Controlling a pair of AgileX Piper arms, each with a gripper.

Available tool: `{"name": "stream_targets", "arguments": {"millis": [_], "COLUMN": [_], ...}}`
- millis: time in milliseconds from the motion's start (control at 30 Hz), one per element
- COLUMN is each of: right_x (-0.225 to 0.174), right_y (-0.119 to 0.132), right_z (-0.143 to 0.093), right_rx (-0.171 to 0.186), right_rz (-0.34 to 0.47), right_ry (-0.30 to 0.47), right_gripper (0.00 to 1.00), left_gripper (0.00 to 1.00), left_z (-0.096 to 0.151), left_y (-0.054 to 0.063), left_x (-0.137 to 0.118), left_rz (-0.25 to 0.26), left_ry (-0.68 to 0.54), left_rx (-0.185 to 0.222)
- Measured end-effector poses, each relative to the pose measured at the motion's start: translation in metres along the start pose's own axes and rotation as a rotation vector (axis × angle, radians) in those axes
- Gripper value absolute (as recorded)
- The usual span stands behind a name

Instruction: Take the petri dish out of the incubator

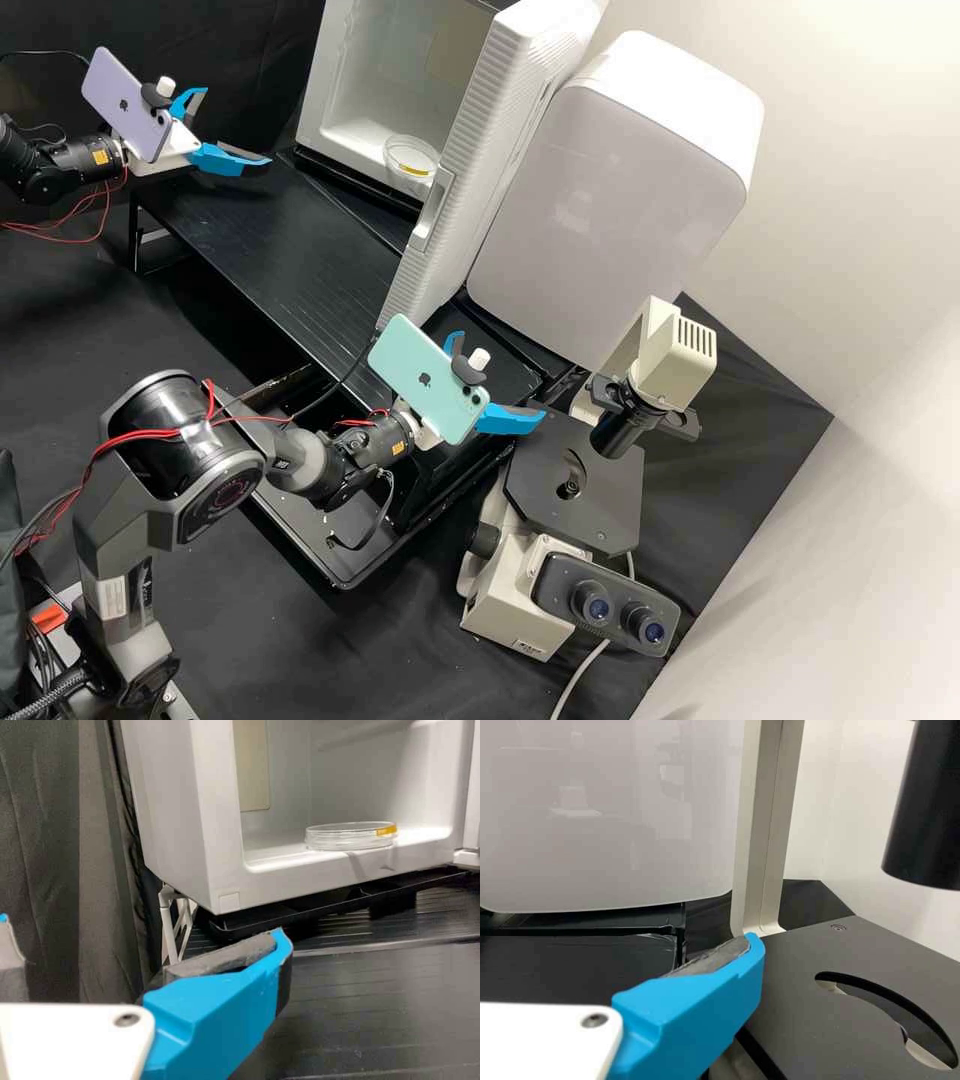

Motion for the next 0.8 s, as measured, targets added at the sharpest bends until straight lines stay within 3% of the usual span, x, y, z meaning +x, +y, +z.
{"name": "stream_targets", "arguments": {"millis": [167,333,800], "right_x": [0.0,0.0,0.0], "right_y": [0.0,0.0,0.0], "right_z": [0.0,0.0,0.0], "right_rx": [0.0,0.0,0.0], "right_rz": [0.0,0.0,0.0], "right_ry": [0.0,0.0,0.0], "right_gripper": [1.0,1.0,1.0], "left_gripper": [1.0,1.0,1.0], "left_z": [0.003,0.013,0.049], "left_y": [-0.002,-0.009,-0.01], "left_x": [-0.001,-0.013,-0.033], "left_rz": [-0.012,-0.042,-0.053], "left_ry": [-0.029,-0.075,-0.239], "left_rx": [0.002,-0.031,-0.021]}}
